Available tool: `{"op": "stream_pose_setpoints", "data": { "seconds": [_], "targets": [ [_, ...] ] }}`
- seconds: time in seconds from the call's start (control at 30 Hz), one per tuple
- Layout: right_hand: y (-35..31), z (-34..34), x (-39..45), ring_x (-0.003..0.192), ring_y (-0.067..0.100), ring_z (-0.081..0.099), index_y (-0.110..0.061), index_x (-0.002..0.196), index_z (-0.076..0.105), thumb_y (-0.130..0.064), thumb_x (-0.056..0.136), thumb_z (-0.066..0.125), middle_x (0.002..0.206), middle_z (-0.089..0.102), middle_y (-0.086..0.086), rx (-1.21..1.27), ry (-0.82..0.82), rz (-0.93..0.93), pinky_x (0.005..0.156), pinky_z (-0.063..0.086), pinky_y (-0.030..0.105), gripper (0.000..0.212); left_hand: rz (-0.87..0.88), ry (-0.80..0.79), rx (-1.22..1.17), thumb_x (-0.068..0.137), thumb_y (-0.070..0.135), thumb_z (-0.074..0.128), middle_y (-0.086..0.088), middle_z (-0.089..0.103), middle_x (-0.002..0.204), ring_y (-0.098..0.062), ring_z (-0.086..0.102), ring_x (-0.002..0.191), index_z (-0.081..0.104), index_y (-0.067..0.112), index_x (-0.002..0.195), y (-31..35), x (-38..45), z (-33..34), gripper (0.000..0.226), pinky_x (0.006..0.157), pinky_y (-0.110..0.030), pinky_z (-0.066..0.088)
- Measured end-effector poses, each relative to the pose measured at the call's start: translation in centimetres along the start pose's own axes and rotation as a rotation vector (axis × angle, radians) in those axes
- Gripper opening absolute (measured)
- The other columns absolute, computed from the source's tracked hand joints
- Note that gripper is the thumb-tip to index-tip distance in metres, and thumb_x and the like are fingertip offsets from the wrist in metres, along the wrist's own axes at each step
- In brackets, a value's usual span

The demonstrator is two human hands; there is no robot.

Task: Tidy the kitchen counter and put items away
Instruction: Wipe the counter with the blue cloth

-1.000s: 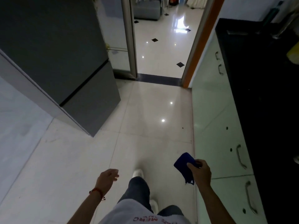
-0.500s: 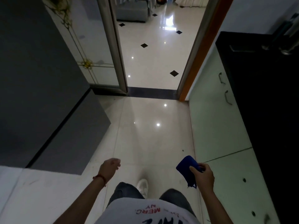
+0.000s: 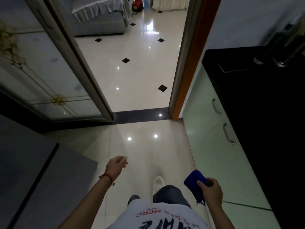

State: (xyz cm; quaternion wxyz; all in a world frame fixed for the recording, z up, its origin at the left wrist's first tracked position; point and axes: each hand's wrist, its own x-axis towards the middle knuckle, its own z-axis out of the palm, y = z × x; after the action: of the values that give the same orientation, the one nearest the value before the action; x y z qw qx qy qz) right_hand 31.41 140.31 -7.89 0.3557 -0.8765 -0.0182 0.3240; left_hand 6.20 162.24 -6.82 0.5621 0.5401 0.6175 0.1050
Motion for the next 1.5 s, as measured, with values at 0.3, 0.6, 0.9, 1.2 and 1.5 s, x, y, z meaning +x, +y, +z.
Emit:
{"op": "stream_pose_setpoints", "data": {
  "seconds": [0.3,0.6,0.9,1.2,1.5],
  "targets": [
    [-13.6,0.7,7.7,0.083,0.022,0.054,-0.015,0.095,0.051,-0.009,0.078,0.068,0.094,0.056,0.006,0.157,0.053,-0.131,0.069,0.044,0.027,0.025,-0.020,-0.123,0.117,0.091,0.014,0.049,-0.013,0.063,0.089,-0.023,0.058,0.083,0.060,-0.002,0.105,7.9,8.9,2.6,0.024,0.065,-0.023,0.043],
    [-16.7,1.4,10.0,0.085,0.019,0.055,-0.017,0.095,0.052,-0.011,0.077,0.070,0.095,0.058,0.003,0.327,0.303,0.014,0.067,0.044,0.025,0.026,0.181,-0.436,0.393,0.090,0.016,0.050,-0.012,0.065,0.092,-0.024,0.060,0.087,0.061,0.001,0.107,21.2,20.7,8.3,0.025,0.079,-0.031,0.045],
    [-15.4,-0.3,6.7,0.075,0.014,0.056,-0.018,0.096,0.054,-0.008,0.076,0.070,0.088,0.059,0.000,0.553,0.716,0.231,0.054,0.040,0.016,0.027,0.478,-0.779,0.540,0.092,0.016,0.047,-0.009,0.063,0.088,-0.015,0.058,0.076,0.062,0.000,0.105,32.9,20.7,20.8,0.025,0.079,-0.030,0.046],
    [-12.7,-6.1,6.3,0.076,0.009,0.058,-0.017,0.092,0.058,-0.005,0.075,0.071,0.082,0.062,-0.010,0.713,0.927,0.245,0.056,0.045,0.018,0.024,0.734,-1.077,0.693,0.091,0.019,0.049,-0.004,0.062,0.102,-0.015,0.057,0.097,0.059,0.013,0.112,35.3,14.0,33.2,0.024,0.085,-0.025,0.041],
    [-9.2,-17.1,11.7,0.081,0.013,0.060,-0.029,0.085,0.060,-0.009,0.073,0.074,0.085,0.064,-0.006,0.767,0.938,0.166,0.069,0.052,0.027,0.027,0.961,-0.964,0.777,0.089,0.018,0.052,-0.010,0.046,0.137,-0.025,0.040,0.129,0.043,0.010,0.132,35.4,10.1,44.1,0.044,0.109,-0.037,0.033]
  ]
}}
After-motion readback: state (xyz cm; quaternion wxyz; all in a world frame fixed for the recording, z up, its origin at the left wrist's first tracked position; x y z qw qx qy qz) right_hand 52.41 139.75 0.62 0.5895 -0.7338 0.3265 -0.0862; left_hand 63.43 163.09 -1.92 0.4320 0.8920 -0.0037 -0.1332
